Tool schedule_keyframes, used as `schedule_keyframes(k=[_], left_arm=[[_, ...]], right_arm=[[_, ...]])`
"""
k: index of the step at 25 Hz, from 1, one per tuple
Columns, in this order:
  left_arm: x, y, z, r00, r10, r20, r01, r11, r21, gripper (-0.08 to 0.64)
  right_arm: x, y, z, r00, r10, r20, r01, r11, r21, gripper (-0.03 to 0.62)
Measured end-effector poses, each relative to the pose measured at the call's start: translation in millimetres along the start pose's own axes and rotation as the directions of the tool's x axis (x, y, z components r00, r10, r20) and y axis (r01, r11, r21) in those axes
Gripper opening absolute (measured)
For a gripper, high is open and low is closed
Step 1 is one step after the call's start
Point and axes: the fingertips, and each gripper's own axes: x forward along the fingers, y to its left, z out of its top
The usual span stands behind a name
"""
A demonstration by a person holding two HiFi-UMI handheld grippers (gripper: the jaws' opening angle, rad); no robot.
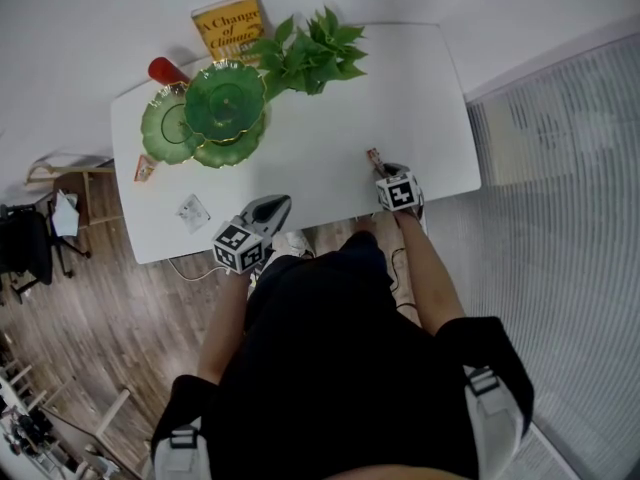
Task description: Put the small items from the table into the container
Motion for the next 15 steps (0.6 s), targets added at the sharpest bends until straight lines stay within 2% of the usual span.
schedule_keyframes(k=[10,15], left_arm=[[-9,3,4,1.0,0.01,0.014,-0.01,1.0,0.014,0.002],[-16,9,14,0.999,0.027,0.04,-0.028,0.999,0.03,0.002]], right_arm=[[-1,0,1,1.0,-0.01,0.004,0.01,1.0,0.004,0.114],[-11,1,18,0.998,-0.028,0.053,0.029,0.999,-0.019,0.114]])
